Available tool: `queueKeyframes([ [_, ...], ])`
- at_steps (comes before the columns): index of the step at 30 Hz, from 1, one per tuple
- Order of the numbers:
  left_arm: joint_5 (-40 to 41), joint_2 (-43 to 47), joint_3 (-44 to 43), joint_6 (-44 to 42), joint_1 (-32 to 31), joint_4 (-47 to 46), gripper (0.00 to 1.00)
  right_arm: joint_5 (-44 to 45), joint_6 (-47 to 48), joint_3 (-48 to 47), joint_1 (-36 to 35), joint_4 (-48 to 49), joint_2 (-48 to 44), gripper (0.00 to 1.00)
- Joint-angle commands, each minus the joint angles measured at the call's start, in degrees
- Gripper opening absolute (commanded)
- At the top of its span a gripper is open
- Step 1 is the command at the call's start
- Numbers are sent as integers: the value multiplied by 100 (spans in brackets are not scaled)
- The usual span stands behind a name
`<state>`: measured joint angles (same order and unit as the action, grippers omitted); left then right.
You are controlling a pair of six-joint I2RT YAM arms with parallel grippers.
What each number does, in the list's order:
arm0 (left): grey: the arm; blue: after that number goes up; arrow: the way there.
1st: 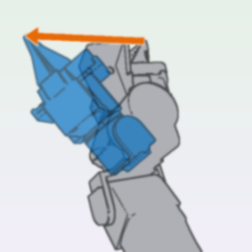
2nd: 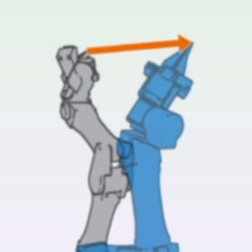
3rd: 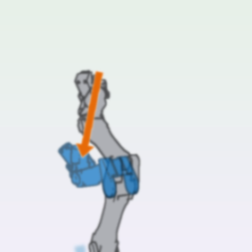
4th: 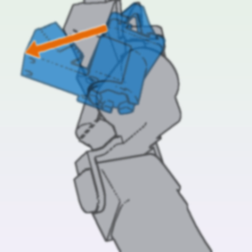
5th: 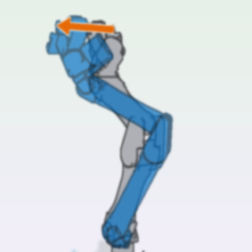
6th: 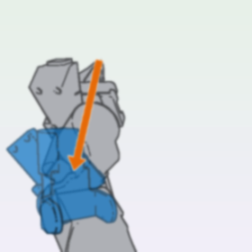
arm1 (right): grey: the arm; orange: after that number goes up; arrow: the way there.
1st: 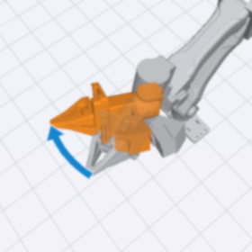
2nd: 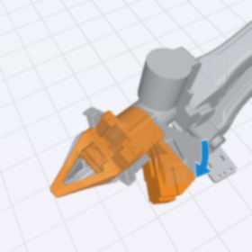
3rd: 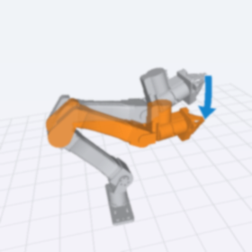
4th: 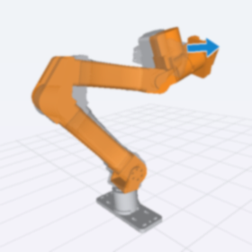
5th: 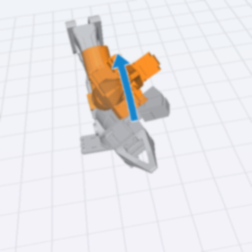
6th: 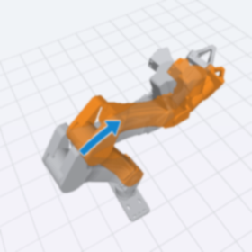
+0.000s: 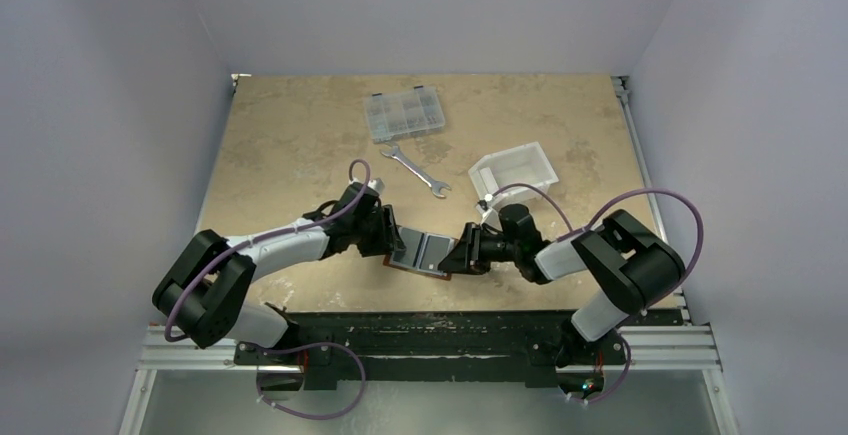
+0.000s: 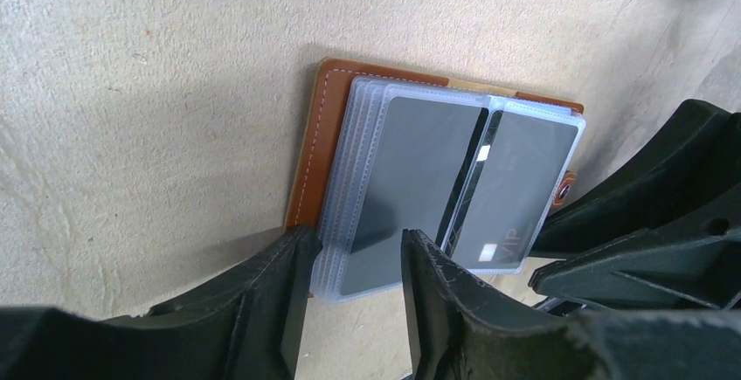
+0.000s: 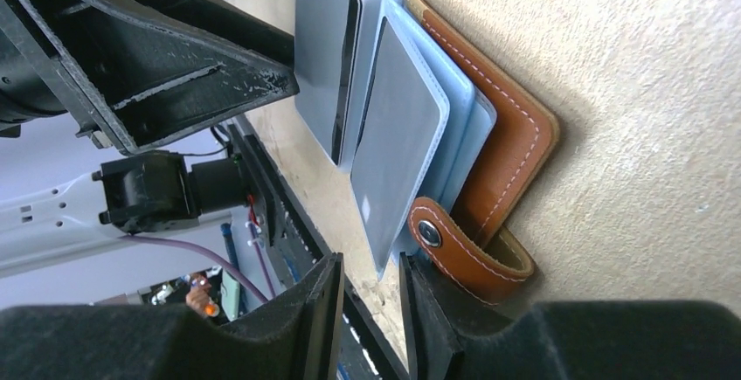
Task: Put the credit cards into the card holder
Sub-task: Turn over the card slot in the card holder.
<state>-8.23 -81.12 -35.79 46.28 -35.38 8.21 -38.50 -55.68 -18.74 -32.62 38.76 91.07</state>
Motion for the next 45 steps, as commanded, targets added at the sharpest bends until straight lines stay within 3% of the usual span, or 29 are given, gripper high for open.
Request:
queueKeyframes([
  [1, 19, -18, 151, -29, 7, -136, 44, -44, -115, -23, -75, 564, 127, 36],
  [11, -180, 15, 367, 122, 11, -364, 39, 1, -248, -359, -274, 533, 35, 34],
  [22, -336, 229, 482, 232, 4, -386, 37, 158, 273, -1554, -432, -145, 669, 42],
  [28, 203, 1079, 492, 341, 77, 155, 40, 184, 497, -2099, -529, -251, 1328, 45],
  [32, 350, 1672, 443, 360, 326, 520, 46, 47, 541, -2080, -506, -361, 1108, 47],
  [37, -200, 1570, 203, 167, 391, 273, 59, 288, 1229, -2034, -326, -1355, 450, 50],
  [40, -601, 1114, -127, -41, 392, 126, 61, 438, 1674, -2014, 20, -2013, -41, 52],
  [45, -1067, 876, -739, -385, 395, 112, 67, 1437, 2973, -2806, 652, -4029, -802, 67],
])
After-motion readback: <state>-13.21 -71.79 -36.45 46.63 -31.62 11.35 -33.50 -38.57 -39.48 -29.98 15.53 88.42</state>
